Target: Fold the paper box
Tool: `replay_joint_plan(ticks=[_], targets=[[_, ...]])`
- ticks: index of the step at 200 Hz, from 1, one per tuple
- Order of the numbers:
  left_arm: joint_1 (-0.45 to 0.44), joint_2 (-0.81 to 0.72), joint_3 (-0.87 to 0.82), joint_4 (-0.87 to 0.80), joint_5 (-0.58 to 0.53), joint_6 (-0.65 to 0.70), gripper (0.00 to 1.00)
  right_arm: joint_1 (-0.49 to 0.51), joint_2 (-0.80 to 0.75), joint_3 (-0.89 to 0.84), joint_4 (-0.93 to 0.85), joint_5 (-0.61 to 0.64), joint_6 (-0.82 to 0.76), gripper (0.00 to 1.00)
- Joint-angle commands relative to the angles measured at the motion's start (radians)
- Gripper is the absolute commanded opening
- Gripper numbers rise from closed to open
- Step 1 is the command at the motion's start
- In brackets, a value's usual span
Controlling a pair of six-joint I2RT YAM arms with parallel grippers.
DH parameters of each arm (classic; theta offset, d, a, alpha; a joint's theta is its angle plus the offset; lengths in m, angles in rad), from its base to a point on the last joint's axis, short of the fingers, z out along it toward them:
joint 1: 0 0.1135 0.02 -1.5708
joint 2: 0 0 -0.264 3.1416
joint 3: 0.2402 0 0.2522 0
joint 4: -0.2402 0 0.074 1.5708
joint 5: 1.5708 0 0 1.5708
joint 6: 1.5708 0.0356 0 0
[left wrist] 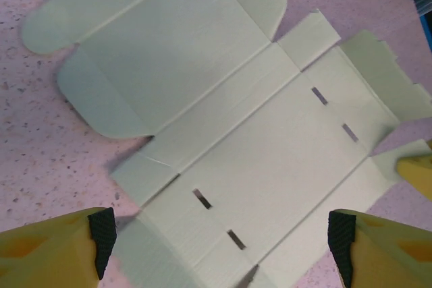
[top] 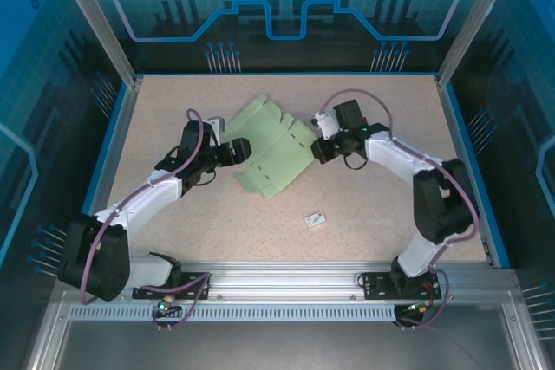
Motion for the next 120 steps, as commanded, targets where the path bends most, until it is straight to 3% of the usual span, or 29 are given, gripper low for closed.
replay_joint_plan(ticks=[1, 60, 120], targets=[[-0.010, 0.034, -0.005, 0.056, 0.059, -0.049, 0.84, -0.018, -0.062, -0.067, 0.009, -0.027, 0.002, 0.00], [-0.035, 0.156, 0.000, 0.129, 0.146, -0.091, 0.79, -0.057, -0.094, -0.109, -0.016, 0.017, 0.059, 0.00], [-0.059, 0.212, -0.015, 0.076, 0.130, -0.066, 0.70, -0.049, -0.070, -0.123, 0.020, 0.019, 0.123, 0.01]])
